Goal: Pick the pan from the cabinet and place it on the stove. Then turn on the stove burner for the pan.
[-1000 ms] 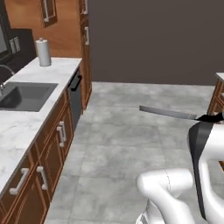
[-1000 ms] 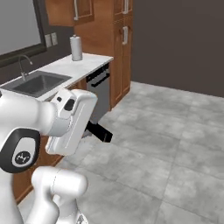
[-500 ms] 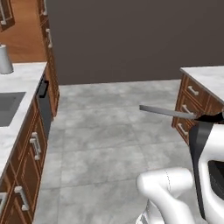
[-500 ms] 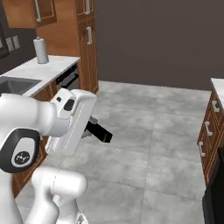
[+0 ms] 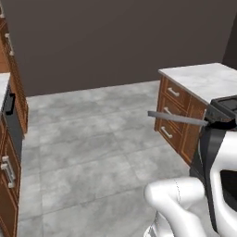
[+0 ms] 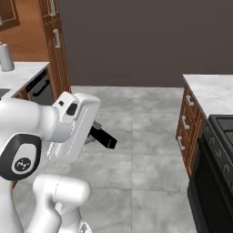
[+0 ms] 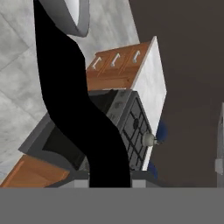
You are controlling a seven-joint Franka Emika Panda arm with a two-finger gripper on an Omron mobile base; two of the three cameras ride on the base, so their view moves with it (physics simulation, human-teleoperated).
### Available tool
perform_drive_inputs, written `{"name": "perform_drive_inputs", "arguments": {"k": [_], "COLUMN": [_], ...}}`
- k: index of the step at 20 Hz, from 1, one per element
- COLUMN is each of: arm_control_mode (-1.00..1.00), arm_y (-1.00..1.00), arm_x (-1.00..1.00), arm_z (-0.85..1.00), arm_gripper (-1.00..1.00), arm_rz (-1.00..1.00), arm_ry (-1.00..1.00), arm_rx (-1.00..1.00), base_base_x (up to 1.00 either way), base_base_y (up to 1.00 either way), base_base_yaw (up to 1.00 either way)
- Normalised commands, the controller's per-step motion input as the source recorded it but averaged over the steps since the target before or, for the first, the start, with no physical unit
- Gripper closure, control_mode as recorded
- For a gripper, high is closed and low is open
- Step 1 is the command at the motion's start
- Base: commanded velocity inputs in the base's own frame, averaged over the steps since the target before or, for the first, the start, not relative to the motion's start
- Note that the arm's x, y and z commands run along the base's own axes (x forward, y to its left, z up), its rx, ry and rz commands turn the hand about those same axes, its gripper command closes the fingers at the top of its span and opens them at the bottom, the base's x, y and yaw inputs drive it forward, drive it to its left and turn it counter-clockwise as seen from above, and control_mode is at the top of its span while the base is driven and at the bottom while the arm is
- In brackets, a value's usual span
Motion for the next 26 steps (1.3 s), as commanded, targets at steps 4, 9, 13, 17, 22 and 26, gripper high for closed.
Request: {"name": "perform_drive_inputs", "arguments": {"k": [4,9,13,17,22,26], "arm_control_mode": [1.0,1.0,1.0,1.0,1.0,1.0], "arm_y": [0.0,0.0,0.0,0.0,0.0,0.0], "arm_x": [0.0,0.0,0.0,0.0,0.0,0.0], "arm_z": [0.0,0.0,0.0,0.0,0.0,0.0], "arm_gripper": [1.0,1.0,1.0,1.0,1.0,1.0], "arm_rz": [0.0,0.0,0.0,0.0,0.0,0.0], "arm_ry": [0.0,0.0,0.0,0.0,0.0,0.0], "arm_rx": [0.0,0.0,0.0,0.0,0.0,0.0], "base_base_x": [0.28,0.3,0.33,0.34,0.34,0.33], "base_base_y": [0.13,0.24,0.37,0.45,0.45,0.41], "base_base_yaw": [-0.36,-0.36,-0.37,-0.34,-0.31,-0.29]}}
